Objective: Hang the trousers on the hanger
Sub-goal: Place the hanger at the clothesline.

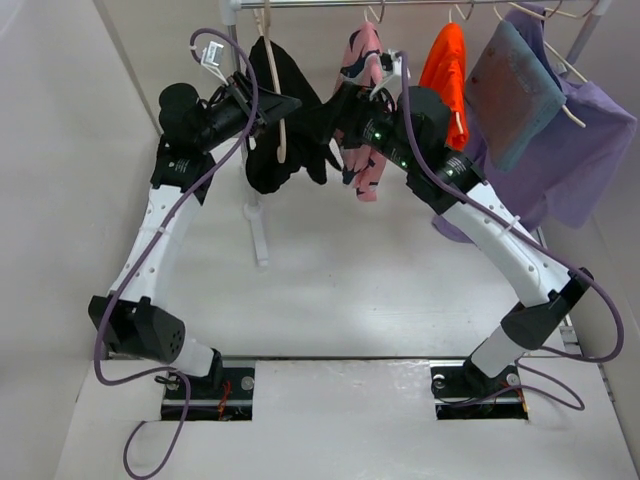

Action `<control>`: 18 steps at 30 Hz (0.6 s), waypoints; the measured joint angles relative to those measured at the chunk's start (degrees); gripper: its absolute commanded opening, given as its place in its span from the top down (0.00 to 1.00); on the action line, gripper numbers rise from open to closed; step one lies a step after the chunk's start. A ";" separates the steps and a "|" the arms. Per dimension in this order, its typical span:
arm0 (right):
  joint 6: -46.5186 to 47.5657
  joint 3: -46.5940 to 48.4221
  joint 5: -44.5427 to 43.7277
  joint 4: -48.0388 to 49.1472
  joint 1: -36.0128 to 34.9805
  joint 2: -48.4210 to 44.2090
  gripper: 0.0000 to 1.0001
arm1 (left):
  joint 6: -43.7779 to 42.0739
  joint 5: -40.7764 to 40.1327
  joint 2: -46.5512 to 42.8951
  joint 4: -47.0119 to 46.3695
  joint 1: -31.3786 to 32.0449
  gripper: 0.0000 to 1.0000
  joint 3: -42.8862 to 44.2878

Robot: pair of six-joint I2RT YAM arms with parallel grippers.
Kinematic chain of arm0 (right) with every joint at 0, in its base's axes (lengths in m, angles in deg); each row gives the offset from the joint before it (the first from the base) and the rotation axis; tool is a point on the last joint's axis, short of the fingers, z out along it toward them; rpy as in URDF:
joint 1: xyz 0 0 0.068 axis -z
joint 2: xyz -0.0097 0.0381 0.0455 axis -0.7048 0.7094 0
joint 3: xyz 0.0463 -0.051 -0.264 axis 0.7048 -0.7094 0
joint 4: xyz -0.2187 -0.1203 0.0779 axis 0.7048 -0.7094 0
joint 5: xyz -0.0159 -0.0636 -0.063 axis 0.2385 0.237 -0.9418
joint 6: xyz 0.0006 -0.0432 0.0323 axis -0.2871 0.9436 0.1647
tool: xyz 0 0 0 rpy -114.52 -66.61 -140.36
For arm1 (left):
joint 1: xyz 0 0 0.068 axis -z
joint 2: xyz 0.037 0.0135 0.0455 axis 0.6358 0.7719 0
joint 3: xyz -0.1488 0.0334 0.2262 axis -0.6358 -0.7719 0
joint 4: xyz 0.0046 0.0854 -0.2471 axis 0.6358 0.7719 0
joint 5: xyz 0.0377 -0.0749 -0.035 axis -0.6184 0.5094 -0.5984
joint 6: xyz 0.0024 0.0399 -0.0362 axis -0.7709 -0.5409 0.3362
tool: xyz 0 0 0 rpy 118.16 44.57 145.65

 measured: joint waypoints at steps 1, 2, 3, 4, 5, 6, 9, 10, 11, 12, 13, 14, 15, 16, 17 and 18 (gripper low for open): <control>0.04 -0.92 -0.20 -0.13 0.00 -0.48 0.12 | -0.02 -0.07 0.66 0.07 -0.07 1.00 0.02; 0.20 -1.92 -0.39 -0.39 0.00 -0.98 0.12 | -0.09 -0.33 1.33 0.31 -0.11 1.00 0.00; 0.35 -2.89 -0.55 -0.59 0.00 -1.53 0.12 | -0.11 -0.46 1.90 0.87 -0.20 1.00 0.00; 0.46 -3.54 -0.63 -0.96 0.00 -1.99 0.12 | -0.13 -0.42 2.32 1.42 -0.26 1.00 -0.07; 0.52 -4.11 -0.74 -1.16 0.00 -2.38 0.11 | -0.28 -0.33 2.56 1.68 -0.39 1.00 -0.39; 0.66 -4.59 -0.76 -1.38 0.00 -2.78 0.11 | -0.61 -0.28 2.60 1.77 -0.46 1.00 -0.59; 1.11 -5.79 -0.83 -1.66 0.00 -4.15 0.11 | -1.64 -0.22 2.32 1.86 -0.70 0.90 -0.94; 1.27 -6.03 -0.90 -1.77 0.00 -4.61 0.11 | -1.97 -0.24 2.08 1.86 -0.90 0.85 -1.25; 1.38 -6.23 -1.01 -1.73 0.00 -5.03 0.10 | -2.40 -0.24 1.77 2.08 -0.98 0.70 -1.46; 1.44 -6.43 -1.07 -1.73 0.00 -5.49 0.10 | -3.04 -0.24 1.49 2.62 -1.09 0.63 -1.49; 1.60 -6.64 -1.18 -1.75 0.00 -6.05 0.10 | -3.82 -0.24 1.18 2.89 -1.18 0.56 -1.49; 1.79 -6.78 -1.22 -1.77 0.00 -6.54 0.10 | -4.74 -0.17 0.79 3.41 -1.27 0.48 -1.49; 1.95 -6.84 -1.25 -1.79 0.00 -6.95 0.08 | -5.75 -0.20 0.35 3.98 -1.33 0.33 -1.49; 2.10 -6.86 -1.33 -1.84 0.00 -7.28 0.08 | -7.02 -0.24 -0.11 4.66 -1.33 0.25 -1.49; 2.40 -6.86 -1.38 -1.84 0.00 -7.65 0.07 | -8.35 -0.37 -0.63 5.86 -1.33 0.17 -1.51; 2.64 -6.91 -1.40 -1.90 0.00 -7.98 0.07 | -9.75 -0.68 -1.22 7.19 -1.33 0.04 -1.49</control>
